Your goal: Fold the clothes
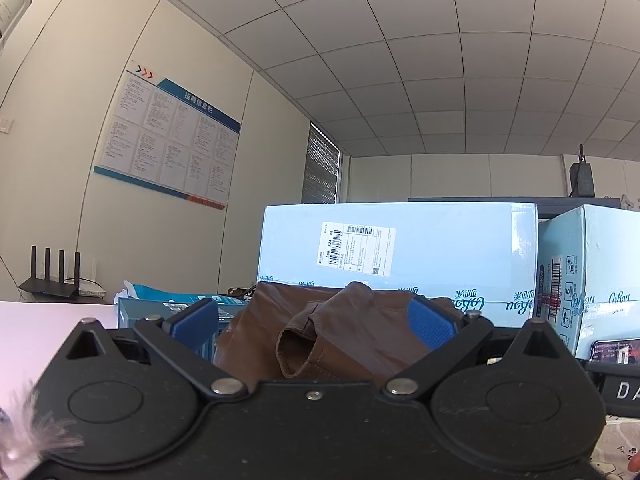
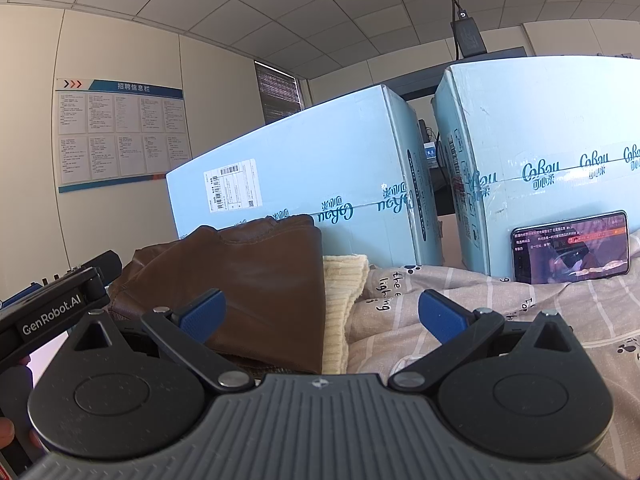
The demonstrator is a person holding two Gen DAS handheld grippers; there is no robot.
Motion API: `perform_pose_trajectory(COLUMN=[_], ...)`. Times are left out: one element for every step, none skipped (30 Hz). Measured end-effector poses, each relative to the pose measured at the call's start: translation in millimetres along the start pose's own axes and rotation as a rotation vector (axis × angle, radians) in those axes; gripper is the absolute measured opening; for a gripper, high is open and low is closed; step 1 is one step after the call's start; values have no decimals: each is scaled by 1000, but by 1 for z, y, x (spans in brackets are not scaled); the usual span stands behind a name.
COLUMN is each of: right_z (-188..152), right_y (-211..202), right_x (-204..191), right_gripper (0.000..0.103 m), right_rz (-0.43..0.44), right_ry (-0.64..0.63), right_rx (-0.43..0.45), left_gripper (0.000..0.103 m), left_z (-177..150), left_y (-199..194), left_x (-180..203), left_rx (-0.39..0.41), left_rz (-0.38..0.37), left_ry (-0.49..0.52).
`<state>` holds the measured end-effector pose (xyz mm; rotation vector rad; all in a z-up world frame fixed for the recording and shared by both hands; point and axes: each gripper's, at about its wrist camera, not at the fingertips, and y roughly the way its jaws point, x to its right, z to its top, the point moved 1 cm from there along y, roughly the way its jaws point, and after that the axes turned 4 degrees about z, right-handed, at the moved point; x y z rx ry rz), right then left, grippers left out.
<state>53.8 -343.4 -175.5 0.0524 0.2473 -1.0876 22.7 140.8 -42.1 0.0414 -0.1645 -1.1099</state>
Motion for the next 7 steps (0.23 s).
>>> perform_pose_trajectory(right_z=[0, 0, 0, 0, 0, 0, 0], right_y=[0, 0, 0, 0, 0, 0, 0], right_x=[0, 0, 0, 0, 0, 0, 0], right_gripper=[103, 103, 103, 103, 103, 103, 103], right_rz=[0, 0, 0, -1, -1, -1, -1], right_ry=[0, 0, 0, 0, 0, 0, 0], right_rx=[0, 0, 0, 0, 0, 0, 0], left_gripper=[103, 103, 103, 103, 103, 103, 103], left_z=[0, 0, 0, 0, 0, 0, 0], left_y=[0, 0, 0, 0, 0, 0, 0], left_x=[0, 0, 0, 0, 0, 0, -1], left_rx=[0, 0, 1, 2, 1, -1, -2], left_rz=[0, -1, -1, -2, -2, -2, -2], left_ry=[0, 0, 0, 1, 0, 0, 0])
